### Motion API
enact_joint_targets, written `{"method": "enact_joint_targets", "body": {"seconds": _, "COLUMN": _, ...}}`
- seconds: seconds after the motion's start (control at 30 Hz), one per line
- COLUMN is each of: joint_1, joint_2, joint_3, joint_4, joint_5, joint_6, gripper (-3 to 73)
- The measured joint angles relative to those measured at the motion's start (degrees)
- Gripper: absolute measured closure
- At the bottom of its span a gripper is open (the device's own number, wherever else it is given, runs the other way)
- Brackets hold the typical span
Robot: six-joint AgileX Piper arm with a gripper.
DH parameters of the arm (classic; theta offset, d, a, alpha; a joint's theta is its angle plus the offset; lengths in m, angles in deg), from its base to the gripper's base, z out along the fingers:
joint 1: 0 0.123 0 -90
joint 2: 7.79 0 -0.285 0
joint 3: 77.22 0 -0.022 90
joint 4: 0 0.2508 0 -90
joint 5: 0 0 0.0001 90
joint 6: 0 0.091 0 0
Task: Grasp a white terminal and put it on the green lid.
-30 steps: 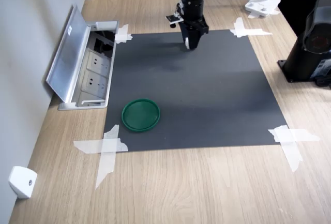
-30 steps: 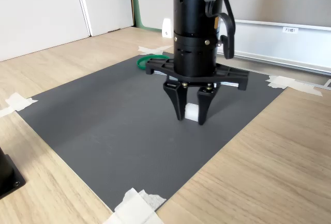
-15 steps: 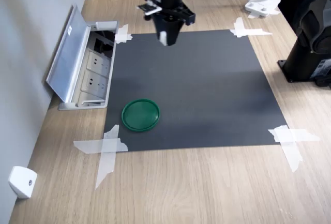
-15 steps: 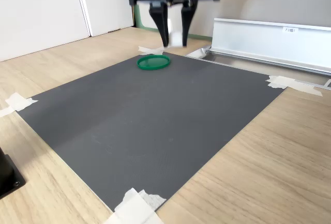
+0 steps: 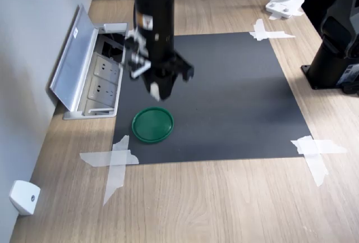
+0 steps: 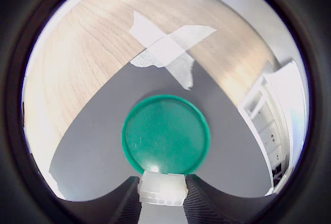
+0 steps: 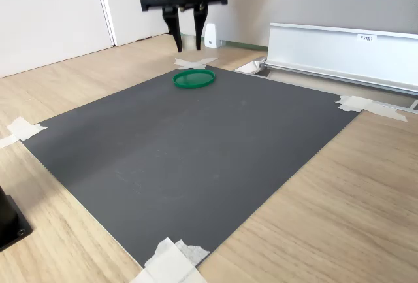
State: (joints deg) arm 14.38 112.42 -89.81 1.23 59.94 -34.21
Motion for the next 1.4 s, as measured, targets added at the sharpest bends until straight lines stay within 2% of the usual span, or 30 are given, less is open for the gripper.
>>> {"method": "enact_joint_targets", "body": {"seconds": 0.23, "joint_1": 0.65, "joint_2": 4.54, "joint_3": 0.00, "joint_4": -2.09, "joint_5": -2.11, "joint_6": 0.15, "gripper": 38.0}}
{"method": "enact_joint_targets", "body": {"seconds": 0.63, "joint_1": 0.65, "joint_2": 5.84, "joint_3": -0.04, "joint_4": -2.46, "joint_5": -4.15, "joint_6": -1.46, "gripper": 37.3}}
{"method": "enact_joint_targets", "body": {"seconds": 0.7, "joint_1": 0.65, "joint_2": 5.84, "joint_3": -0.04, "joint_4": -2.52, "joint_5": -4.42, "joint_6": -1.58, "gripper": 34.1}}
{"method": "enact_joint_targets", "body": {"seconds": 0.87, "joint_1": 0.71, "joint_2": 4.24, "joint_3": -0.04, "joint_4": -2.69, "joint_5": -6.33, "joint_6": -1.64, "gripper": 17.8}}
{"method": "enact_joint_targets", "body": {"seconds": 1.03, "joint_1": 0.71, "joint_2": 0.05, "joint_3": 0.02, "joint_4": -2.74, "joint_5": -4.76, "joint_6": -0.77, "gripper": 11.9}}
{"method": "enact_joint_targets", "body": {"seconds": 1.23, "joint_1": 0.32, "joint_2": -10.61, "joint_3": 5.17, "joint_4": -2.61, "joint_5": -2.66, "joint_6": 0.88, "gripper": 14.9}}
{"method": "enact_joint_targets", "body": {"seconds": 1.4, "joint_1": -3.60, "joint_2": -24.37, "joint_3": 14.11, "joint_4": -0.39, "joint_5": -6.01, "joint_6": 1.95, "gripper": 28.4}}
